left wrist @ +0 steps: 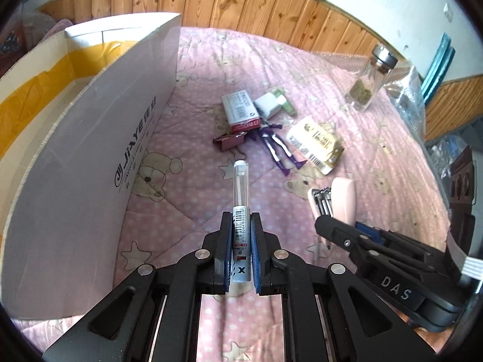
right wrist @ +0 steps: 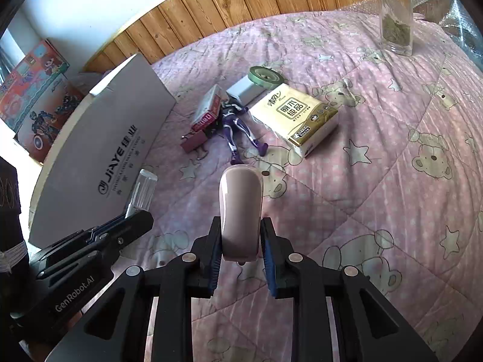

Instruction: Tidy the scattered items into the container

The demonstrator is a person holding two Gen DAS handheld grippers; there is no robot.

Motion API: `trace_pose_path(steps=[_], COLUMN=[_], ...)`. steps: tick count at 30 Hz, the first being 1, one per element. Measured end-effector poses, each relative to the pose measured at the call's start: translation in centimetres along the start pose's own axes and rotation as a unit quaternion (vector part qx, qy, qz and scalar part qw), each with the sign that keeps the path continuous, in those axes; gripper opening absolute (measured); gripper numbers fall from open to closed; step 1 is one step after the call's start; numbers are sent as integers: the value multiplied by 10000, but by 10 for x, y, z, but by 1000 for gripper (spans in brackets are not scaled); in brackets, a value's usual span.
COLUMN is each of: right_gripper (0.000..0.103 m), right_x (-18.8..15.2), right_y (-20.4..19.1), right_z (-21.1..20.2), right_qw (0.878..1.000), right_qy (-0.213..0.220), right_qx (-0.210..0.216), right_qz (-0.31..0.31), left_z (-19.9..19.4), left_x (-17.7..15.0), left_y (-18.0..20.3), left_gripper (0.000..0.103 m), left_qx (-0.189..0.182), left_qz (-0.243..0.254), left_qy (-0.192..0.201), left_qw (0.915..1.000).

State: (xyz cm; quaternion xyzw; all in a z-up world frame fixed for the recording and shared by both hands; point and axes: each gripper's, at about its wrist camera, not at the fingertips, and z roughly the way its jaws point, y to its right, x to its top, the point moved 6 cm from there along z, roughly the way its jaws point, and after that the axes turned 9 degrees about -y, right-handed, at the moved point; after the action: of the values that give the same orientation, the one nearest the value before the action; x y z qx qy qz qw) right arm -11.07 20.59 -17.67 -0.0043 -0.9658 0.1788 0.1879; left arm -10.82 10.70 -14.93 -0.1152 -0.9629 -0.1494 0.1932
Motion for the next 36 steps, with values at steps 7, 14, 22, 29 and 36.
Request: trace_pose_path(steps=[7,14,22,29,36], right_gripper=[26,26,26,26,26], right_x=[-9,-20,-26,-29,-29], right_y=[-2,-16,-31,-45,-54], right_z=[-32,-54,-66,-74,-85], right_qw=[9997,9982,9959,9939,9913], right_qy=[233,508,713,812,974], right_qx=[7,-18,-58,-84,-166], right_qz=[-118,-308,-559,-747,-876], left_z=[-27,-46,-67,-79,-91], left_x=[-2,-11,-15,-14,-11], left_y=[8,11,7,6,6], left_gripper=[11,11,11,11,11], left_qx=[-236,-317,-450,-568,-676], left_qz=[-48,-13,-88,-139,-161], left_qy=[217,369,569,677,810], left_qw=[9995,9988,9973,9960,9943])
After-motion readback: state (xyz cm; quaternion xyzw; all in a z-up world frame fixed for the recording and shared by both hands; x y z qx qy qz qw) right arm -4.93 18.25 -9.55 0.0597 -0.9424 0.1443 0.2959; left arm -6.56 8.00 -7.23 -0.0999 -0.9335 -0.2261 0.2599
